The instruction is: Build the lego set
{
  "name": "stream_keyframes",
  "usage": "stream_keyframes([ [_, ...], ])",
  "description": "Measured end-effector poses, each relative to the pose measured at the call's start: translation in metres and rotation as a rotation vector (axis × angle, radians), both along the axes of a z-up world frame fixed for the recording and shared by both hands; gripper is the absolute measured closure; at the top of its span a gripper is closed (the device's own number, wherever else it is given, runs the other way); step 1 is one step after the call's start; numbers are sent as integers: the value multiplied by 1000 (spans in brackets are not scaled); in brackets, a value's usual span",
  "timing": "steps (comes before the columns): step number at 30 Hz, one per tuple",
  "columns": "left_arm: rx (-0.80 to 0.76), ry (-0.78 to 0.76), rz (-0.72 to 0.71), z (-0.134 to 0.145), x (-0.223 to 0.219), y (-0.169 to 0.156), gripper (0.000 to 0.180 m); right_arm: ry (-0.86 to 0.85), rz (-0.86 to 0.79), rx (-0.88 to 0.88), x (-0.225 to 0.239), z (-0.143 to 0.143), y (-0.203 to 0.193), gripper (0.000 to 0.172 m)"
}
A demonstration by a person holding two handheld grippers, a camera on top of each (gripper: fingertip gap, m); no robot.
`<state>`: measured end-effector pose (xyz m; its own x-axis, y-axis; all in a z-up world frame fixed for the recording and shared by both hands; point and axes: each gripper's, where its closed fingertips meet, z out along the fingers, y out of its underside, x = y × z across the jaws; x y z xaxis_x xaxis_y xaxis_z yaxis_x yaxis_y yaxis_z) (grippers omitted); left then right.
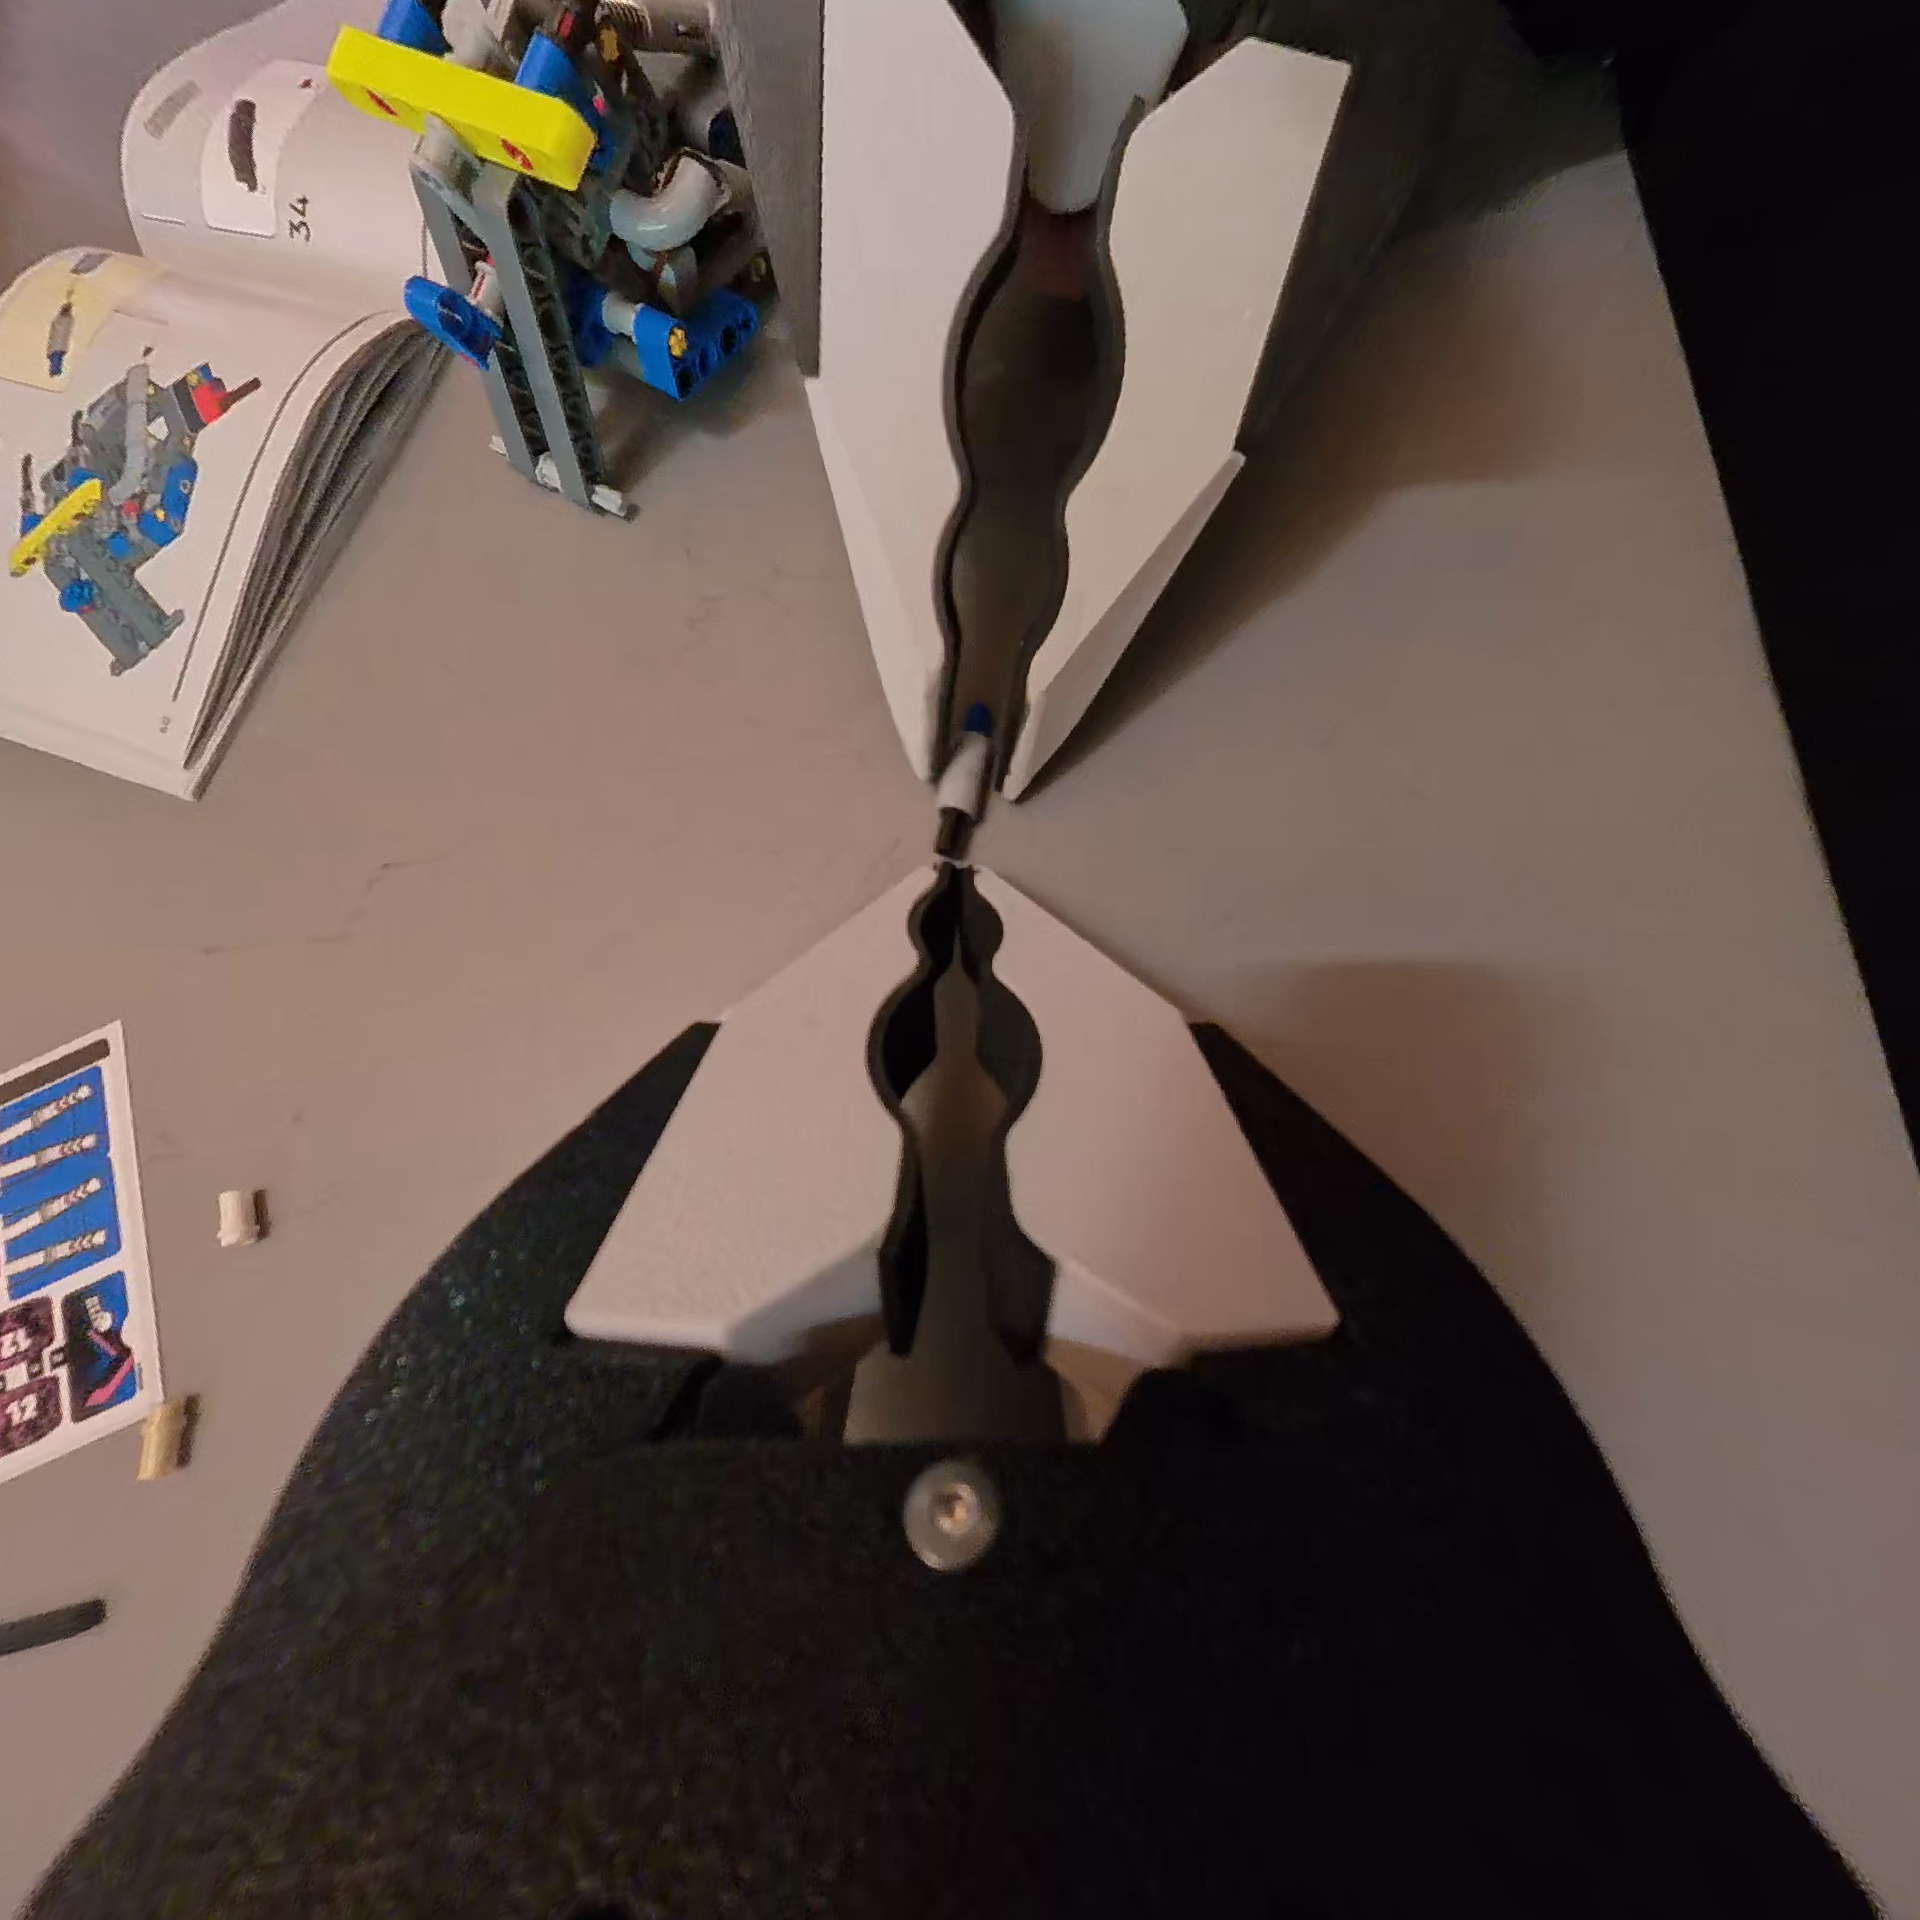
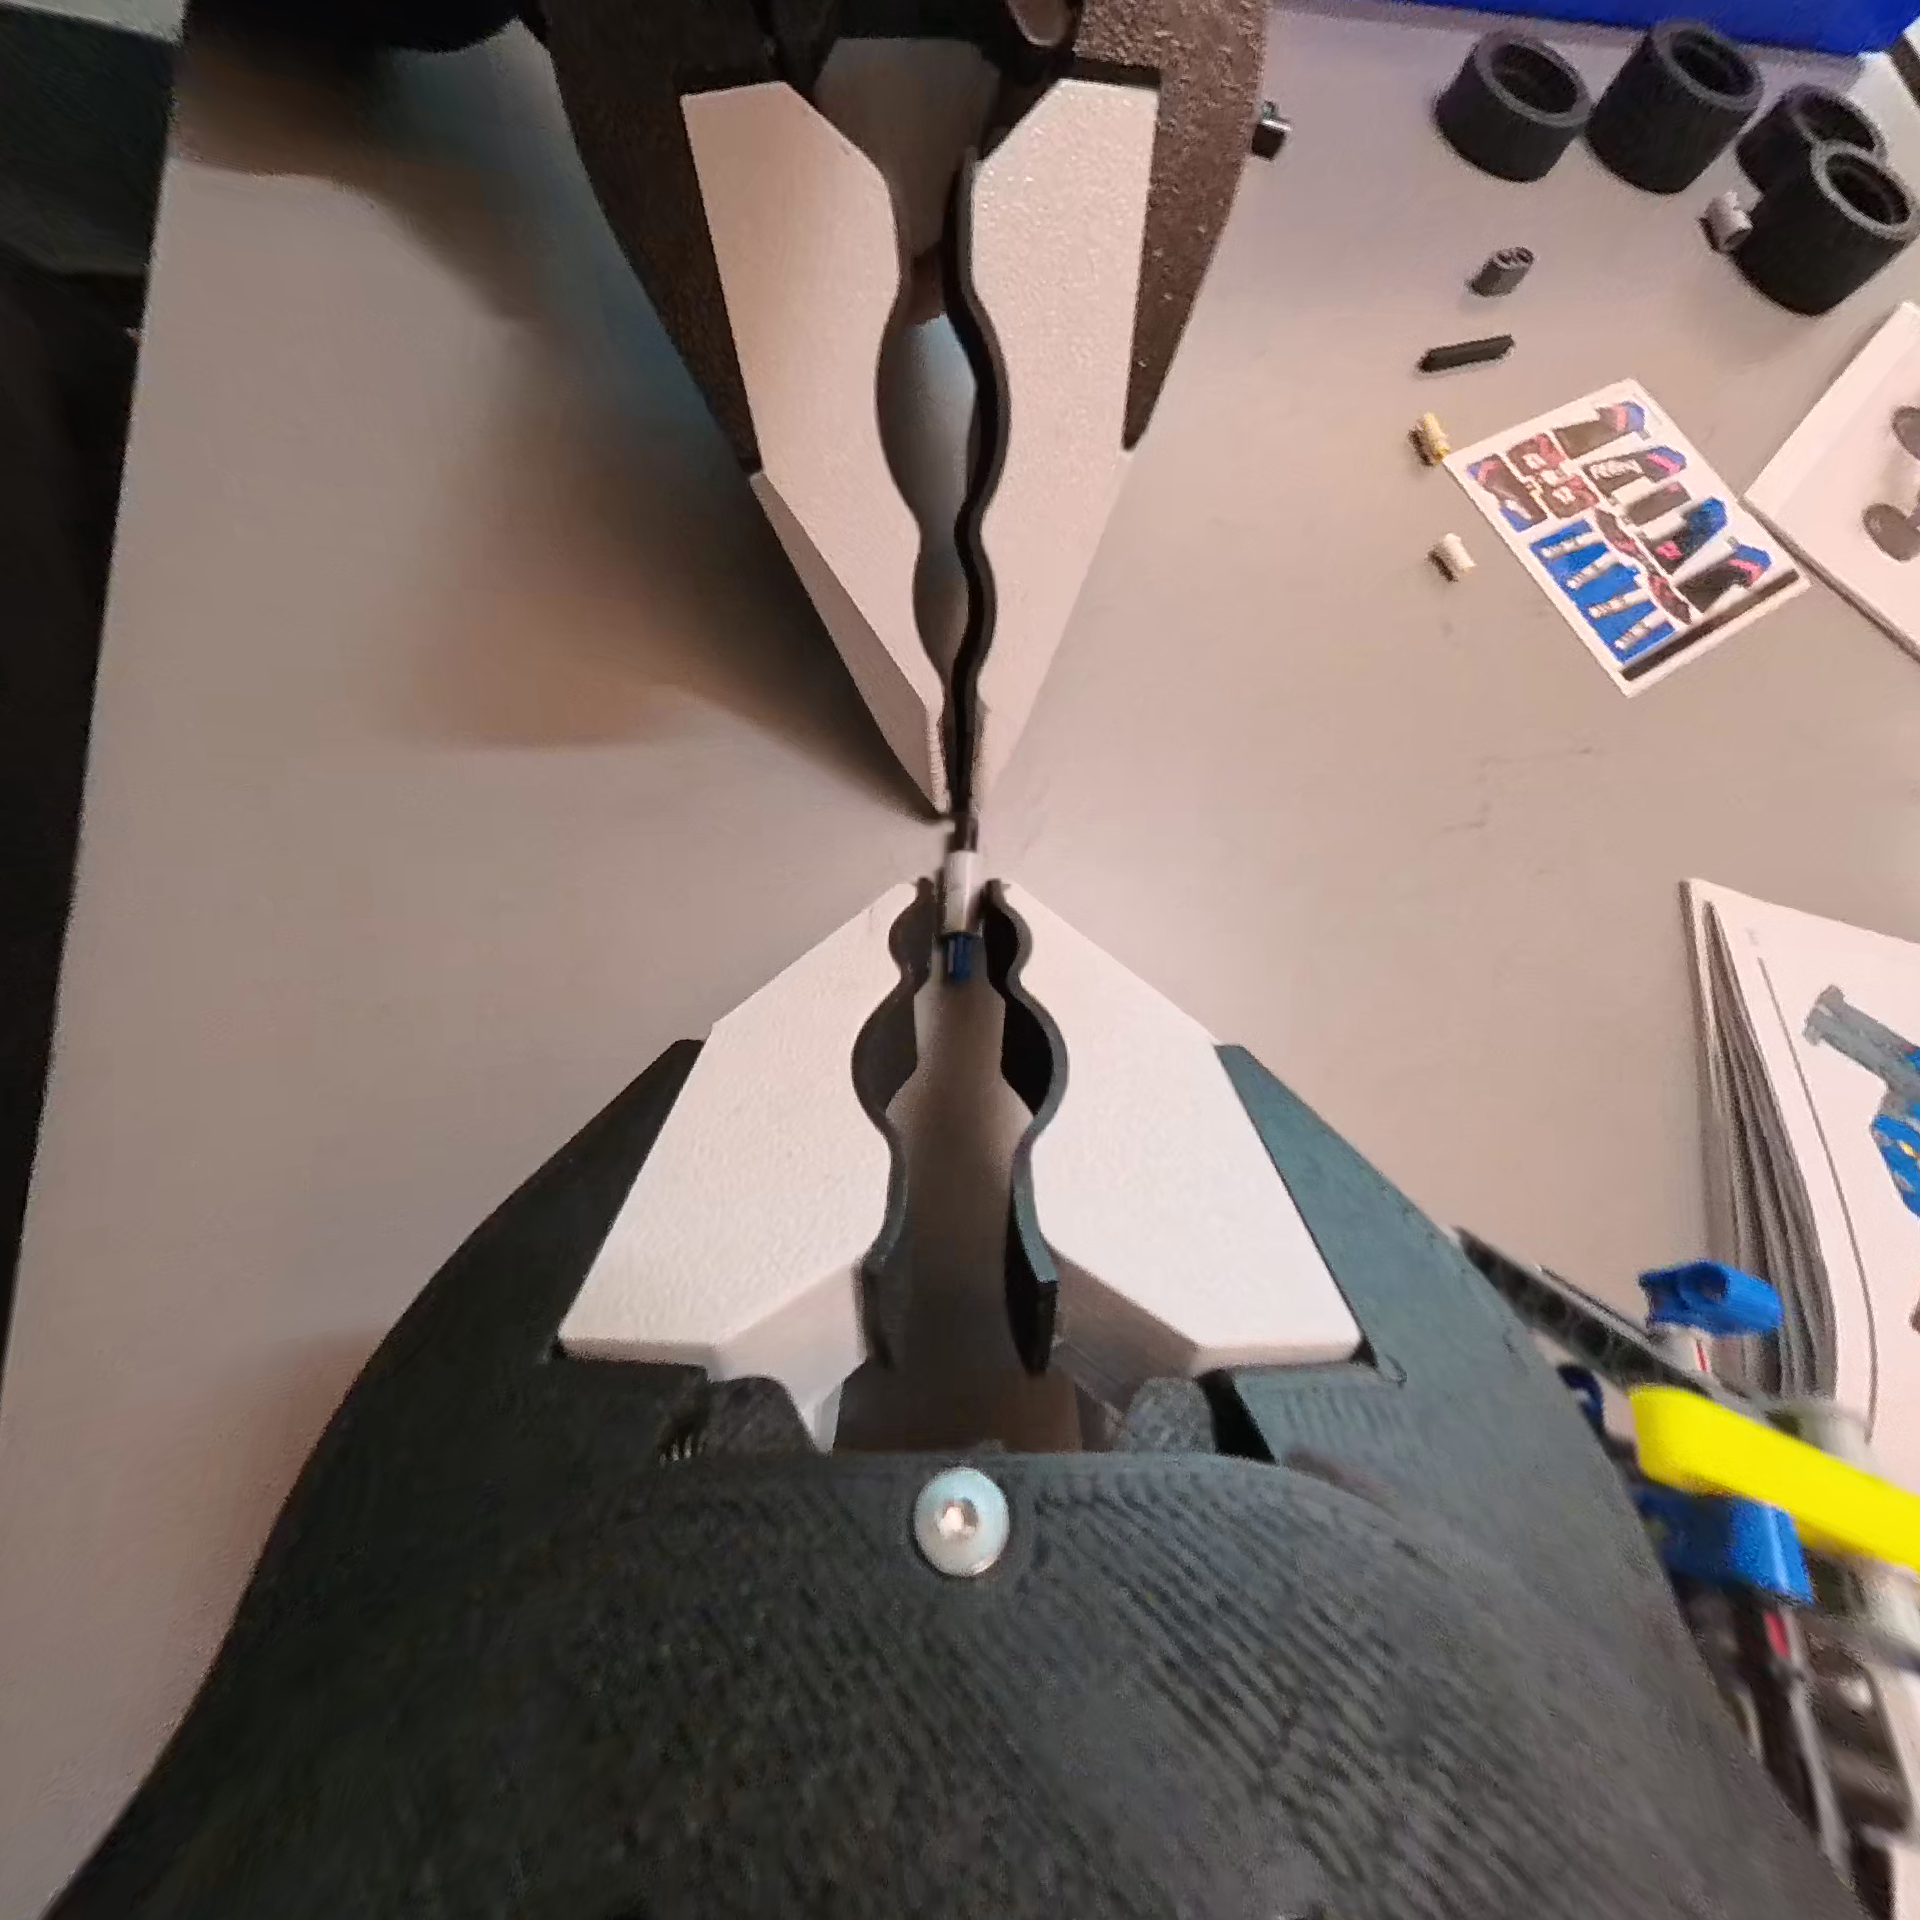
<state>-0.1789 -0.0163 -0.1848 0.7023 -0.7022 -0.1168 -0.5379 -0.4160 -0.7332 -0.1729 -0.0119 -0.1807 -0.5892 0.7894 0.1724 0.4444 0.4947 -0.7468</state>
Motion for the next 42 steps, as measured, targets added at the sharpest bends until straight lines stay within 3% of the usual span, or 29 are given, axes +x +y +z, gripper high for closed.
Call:
stream_keyframes([
  [10, -13, -15, -3, 0, 8, 1, 180, 23, -53, 33, 5, 0, 8, 166],
  [17, -45, -110, 17, 7, 15, -4, 175, 7, -101, 3, 9, 1, 14, 158],
  [20, -24, -147, 71, 12, 11, 0, 176, 7, -101, 20, 14, -1, 17, 169],
  [23, -20, -162, 121, 14, 5, 5, 177, 5, -109, 17, 17, 0, 20, 170],
  [42, 2, -119, 143, 12, 12, 23, 179, 17, -342, 77, 32, 0, 64, 170],
])
